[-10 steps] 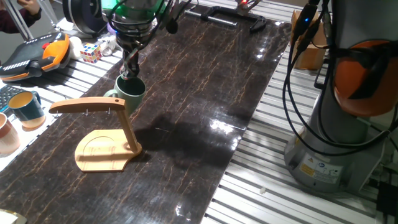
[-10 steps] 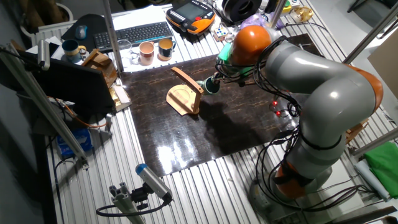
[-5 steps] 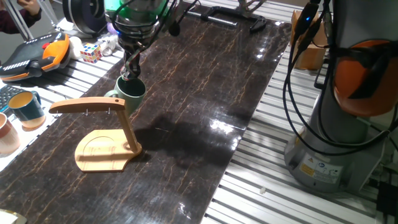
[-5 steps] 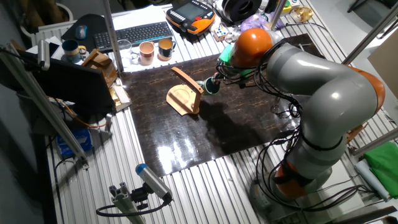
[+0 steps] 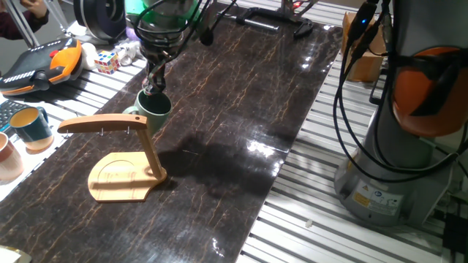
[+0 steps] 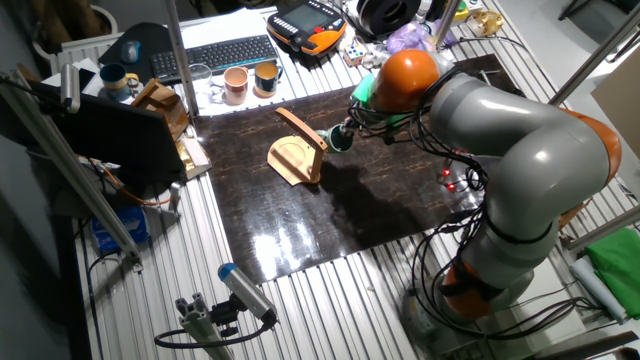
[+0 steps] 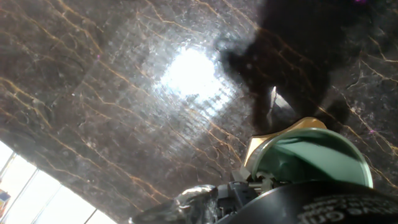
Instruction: Put the cup on the cup rack
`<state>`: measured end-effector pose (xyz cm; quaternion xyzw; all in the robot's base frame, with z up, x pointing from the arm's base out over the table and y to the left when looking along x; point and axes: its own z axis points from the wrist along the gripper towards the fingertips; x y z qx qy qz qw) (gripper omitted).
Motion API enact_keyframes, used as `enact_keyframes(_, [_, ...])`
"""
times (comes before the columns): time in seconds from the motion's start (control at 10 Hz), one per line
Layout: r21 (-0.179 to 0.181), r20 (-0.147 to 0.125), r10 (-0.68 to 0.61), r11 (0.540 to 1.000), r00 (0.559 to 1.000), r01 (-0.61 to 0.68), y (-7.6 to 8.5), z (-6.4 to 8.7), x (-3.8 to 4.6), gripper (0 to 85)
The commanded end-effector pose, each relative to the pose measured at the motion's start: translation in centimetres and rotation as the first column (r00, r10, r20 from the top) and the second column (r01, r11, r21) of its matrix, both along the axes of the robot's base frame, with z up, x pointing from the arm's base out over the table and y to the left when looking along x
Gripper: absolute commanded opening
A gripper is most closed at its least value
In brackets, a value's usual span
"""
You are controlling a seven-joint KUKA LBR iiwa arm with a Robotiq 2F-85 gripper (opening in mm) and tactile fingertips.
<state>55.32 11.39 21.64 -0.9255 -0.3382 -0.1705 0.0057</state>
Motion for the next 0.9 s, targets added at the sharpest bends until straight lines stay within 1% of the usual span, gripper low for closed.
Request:
enact_keyframes(0.0, [0.000, 0.001, 0.000, 1.000, 1.000, 0.000, 0.01, -0.05, -0.01, 1.0])
enact_keyframes(0.1, [0.003, -0.001, 0.002, 1.000, 1.000, -0.002, 0.01, -0.08, -0.02, 4.3])
enact_keyframes(0.3, [0.002, -0.004, 0.003, 1.000, 1.000, -0.003, -0.03, -0.10, -0.01, 17.7])
enact_keyframes(0.7, [-0.005, -0.007, 0.026, 1.000, 1.000, -0.026, -0.12, -0.17, 0.02, 19.7])
enact_keyframes(0.8, [-0.014, -0.005, 0.040, 0.999, 0.999, -0.040, -0.21, -0.07, 0.06, 20.0])
